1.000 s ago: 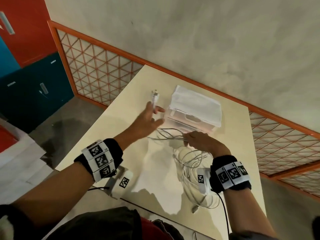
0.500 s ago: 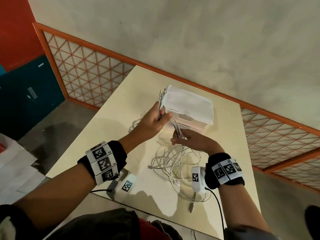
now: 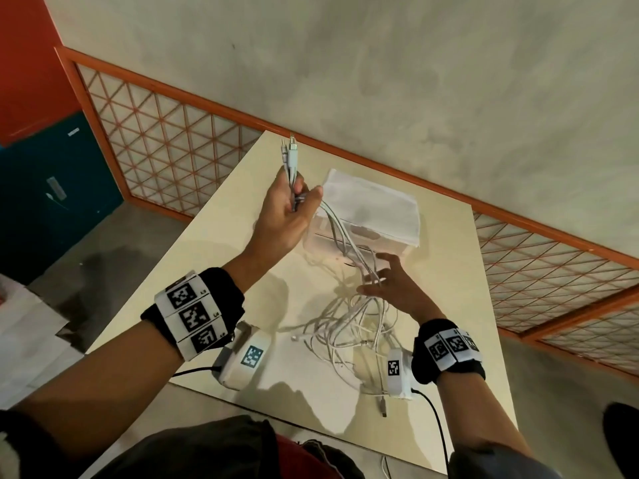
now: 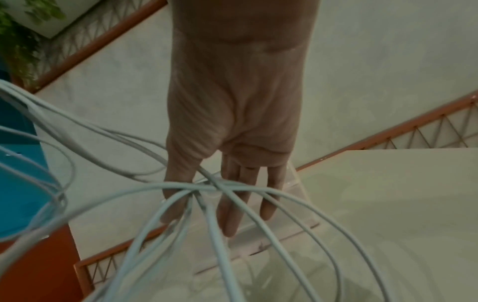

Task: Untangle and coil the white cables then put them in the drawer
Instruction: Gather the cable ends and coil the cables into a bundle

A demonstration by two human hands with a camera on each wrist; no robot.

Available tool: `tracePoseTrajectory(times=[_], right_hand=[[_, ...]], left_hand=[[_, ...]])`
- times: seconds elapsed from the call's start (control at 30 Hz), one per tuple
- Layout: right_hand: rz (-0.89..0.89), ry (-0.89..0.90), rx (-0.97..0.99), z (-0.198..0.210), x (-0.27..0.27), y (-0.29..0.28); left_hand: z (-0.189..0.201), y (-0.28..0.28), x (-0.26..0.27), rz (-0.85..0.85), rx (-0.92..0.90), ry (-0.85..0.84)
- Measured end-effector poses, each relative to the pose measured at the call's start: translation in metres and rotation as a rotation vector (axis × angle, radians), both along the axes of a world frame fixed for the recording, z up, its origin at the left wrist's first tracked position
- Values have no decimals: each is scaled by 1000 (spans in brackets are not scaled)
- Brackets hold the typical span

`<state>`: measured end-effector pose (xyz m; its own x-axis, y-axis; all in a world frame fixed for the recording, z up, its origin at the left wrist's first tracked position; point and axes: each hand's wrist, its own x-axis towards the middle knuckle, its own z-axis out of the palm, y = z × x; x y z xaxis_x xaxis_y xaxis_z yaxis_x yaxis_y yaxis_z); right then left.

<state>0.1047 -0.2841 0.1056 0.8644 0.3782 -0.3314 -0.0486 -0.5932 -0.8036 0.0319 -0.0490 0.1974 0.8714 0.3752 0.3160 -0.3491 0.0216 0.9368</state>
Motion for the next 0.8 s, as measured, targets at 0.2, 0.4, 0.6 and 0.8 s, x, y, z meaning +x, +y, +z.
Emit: tracePoseTrajectory(times=[0.2, 0.4, 0.6, 0.8], right_hand=[[75, -52, -83, -6, -3, -10], [-96, -171, -190, -20, -14, -22], [-131, -44, -67, -19, -26, -29], [-109, 233, 415, -34, -32, -54]], left_hand=[[3, 5, -1, 109, -7, -37], [2, 13, -2, 162, 31, -54], [-5, 13, -3, 221, 45, 9], [-5, 12, -7, 241, 20, 5]])
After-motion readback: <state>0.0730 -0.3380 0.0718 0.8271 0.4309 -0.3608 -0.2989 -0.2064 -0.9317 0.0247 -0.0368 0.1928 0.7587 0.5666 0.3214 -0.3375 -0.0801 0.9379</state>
